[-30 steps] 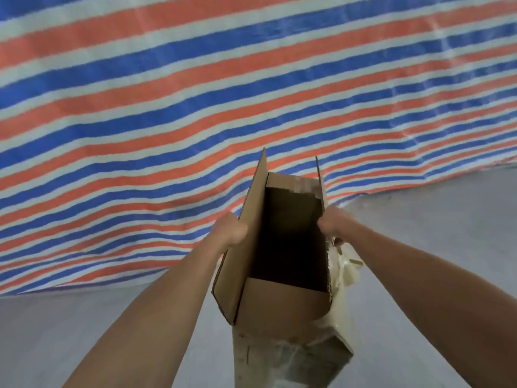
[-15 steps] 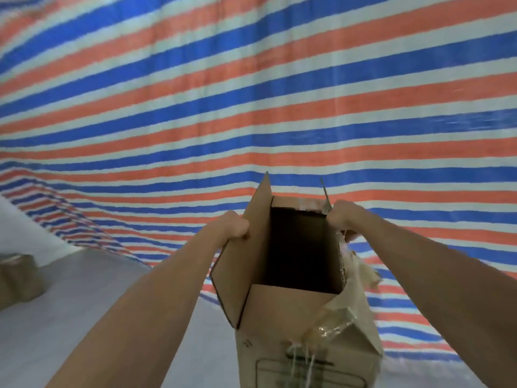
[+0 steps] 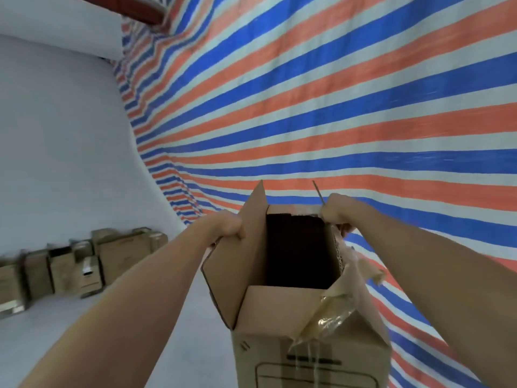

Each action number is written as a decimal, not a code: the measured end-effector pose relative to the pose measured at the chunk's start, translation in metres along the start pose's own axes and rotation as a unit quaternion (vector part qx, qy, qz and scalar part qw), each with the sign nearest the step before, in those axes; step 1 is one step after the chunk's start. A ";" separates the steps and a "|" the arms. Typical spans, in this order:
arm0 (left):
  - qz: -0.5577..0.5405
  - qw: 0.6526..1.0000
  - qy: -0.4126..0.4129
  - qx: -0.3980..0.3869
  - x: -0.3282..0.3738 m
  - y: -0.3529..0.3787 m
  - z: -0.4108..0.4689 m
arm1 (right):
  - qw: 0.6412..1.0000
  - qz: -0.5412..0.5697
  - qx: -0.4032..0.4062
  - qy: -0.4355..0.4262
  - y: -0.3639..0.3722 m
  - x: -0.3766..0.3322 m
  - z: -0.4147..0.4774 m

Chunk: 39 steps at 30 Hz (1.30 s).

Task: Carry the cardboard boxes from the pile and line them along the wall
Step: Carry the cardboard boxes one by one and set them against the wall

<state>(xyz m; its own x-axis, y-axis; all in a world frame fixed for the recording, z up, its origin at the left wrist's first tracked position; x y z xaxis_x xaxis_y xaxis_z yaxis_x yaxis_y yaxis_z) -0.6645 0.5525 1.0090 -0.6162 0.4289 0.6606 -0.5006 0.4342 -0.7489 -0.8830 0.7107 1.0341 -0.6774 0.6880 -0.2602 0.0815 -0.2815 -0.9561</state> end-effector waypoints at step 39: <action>-0.018 0.931 -0.314 0.183 -0.407 -0.257 0.630 | 0.916 0.005 -0.169 -0.364 0.379 -0.607 0.659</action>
<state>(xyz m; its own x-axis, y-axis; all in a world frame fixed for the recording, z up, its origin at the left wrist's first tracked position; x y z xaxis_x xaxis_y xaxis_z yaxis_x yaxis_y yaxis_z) -0.6677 -0.2327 0.8996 -0.7717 -0.1790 0.6103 -0.6306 0.0911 -0.7707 -0.9229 -0.2540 0.9183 -0.9733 0.0241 -0.2282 0.2287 0.0225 -0.9732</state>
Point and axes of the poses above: each hand's wrist, its own z-axis towards the middle knuckle, its own y-axis out of the palm, x = y × z, the point moved 8 cm from there along z, towards the middle knuckle, and after that the axes turned 6 degrees about -z, right-handed, at the moved point
